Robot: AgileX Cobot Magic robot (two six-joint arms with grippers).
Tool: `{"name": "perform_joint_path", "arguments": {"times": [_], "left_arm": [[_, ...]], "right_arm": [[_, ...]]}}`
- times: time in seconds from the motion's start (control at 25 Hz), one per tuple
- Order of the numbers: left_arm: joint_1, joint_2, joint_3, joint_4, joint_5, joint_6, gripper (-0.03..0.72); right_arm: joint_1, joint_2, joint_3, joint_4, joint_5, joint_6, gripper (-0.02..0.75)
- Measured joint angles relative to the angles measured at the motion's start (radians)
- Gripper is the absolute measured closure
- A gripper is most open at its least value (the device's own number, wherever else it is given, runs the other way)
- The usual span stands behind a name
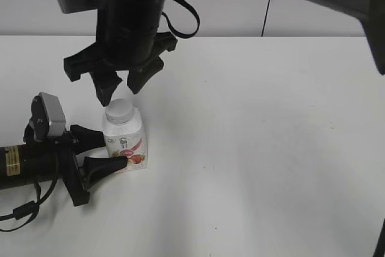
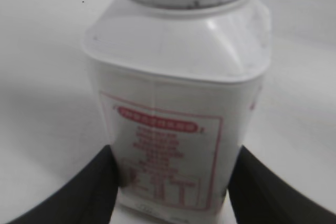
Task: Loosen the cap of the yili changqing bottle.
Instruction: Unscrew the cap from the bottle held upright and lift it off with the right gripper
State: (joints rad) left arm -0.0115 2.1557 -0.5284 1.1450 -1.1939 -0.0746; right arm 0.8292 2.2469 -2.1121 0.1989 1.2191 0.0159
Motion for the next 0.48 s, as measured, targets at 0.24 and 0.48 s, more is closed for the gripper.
{"name": "perform_joint_path", "arguments": {"times": [0.24, 0.48], "left_arm": [[0.000, 0.000, 0.000, 0.014, 0.000, 0.000, 0.291], [0.000, 0.000, 0.000, 0.031, 0.001, 0.001, 0.291]], "right_arm": [[0.003, 0.009, -0.001, -0.010, 0.000, 0.000, 0.278], [0.003, 0.009, -0.001, -0.008, 0.000, -0.001, 0.166]]}}
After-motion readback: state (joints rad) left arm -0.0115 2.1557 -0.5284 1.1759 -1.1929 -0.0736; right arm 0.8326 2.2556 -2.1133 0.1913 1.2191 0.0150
